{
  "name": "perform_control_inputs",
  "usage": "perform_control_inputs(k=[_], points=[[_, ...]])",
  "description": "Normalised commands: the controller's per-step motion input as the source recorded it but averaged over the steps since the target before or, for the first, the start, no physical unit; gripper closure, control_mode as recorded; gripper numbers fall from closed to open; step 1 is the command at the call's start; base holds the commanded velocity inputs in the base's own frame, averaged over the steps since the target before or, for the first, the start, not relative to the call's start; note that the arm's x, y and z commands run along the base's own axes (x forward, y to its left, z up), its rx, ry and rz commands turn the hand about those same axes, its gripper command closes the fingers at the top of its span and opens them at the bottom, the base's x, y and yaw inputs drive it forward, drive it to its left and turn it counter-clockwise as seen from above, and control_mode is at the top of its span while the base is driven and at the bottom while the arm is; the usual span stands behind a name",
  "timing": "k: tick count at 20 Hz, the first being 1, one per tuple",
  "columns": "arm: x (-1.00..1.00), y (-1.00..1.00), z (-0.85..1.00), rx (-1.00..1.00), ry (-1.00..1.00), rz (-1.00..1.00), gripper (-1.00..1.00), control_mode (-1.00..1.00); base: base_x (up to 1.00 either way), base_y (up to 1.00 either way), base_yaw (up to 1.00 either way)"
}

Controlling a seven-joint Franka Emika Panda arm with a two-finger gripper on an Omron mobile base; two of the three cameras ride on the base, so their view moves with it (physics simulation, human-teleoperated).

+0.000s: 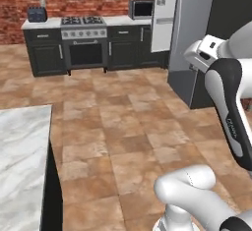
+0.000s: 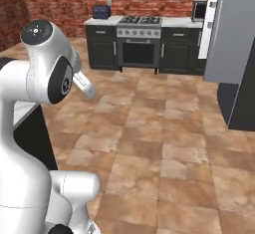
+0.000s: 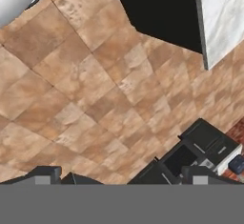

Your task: There is a bowl on the dining counter. Grab a lemon wedge from the fridge and place it in the bowl. Then get the liquor bottle and glass cup from the cabinet and place them next to the bowl.

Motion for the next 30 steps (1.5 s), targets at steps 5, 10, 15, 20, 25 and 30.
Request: perform_control_inputs(k=[5,10,15,20,25,30], points=[[0.00,0.00,0.00,0.00,0.00,0.00,-1.00,1.00,1.00,0.39,-0.05],[0.00,0.00,0.00,0.00,0.00,0.00,-1.00,1.00,1.00,0.32,-0.03],[0.00,0.00,0.00,0.00,0.00,0.00,-1.00,1.00,1.00,0.36,-0.01],[0.00,0.00,0.00,0.00,0.00,0.00,-1.00,1.00,1.00,0.47,0.00],[0.00,0.00,0.00,0.00,0.00,0.00,-1.00,1.00,1.00,0.55,0.00],[0.00,0.00,0.00,0.00,0.00,0.00,-1.00,1.00,1.00,0.55,0.00]])
